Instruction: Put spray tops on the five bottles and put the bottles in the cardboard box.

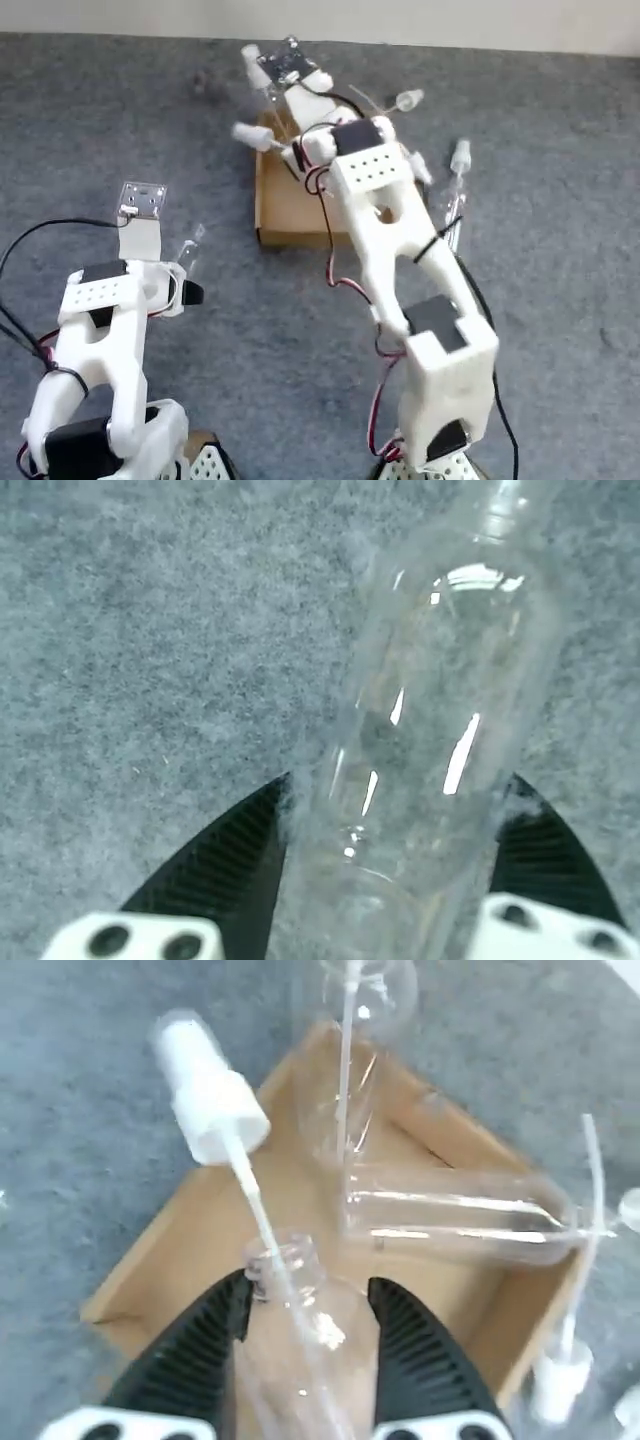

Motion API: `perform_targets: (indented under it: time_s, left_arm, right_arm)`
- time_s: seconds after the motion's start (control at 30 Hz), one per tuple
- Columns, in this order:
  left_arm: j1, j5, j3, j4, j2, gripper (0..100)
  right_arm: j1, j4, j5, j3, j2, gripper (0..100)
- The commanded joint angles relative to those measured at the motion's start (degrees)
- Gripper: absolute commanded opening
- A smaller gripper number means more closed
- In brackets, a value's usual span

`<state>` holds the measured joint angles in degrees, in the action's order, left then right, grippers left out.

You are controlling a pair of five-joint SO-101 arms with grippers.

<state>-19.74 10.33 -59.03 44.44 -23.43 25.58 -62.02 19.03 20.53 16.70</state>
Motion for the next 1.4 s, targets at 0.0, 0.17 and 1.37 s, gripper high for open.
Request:
perform_targets:
  time_s: [0.0,0.17,1.37]
  left_arm:
    - [-0.48,-0.09,0.13,-0.79,-1.19,26]
    - [-0.48,-0.09,0.13,-0.79,-1.19,26]
    - [-0.48,-0.09,0.13,-0.62,-1.10,26]
  right_arm:
    - [-2.95,0.04,-3.69,-3.21,-11.91,0.2]
    - [-8.92,0.04,-5.63,-11.91,-25.98,0.2]
    - [-41.89,11.12,5.71,-64.66,-39.60,1.4]
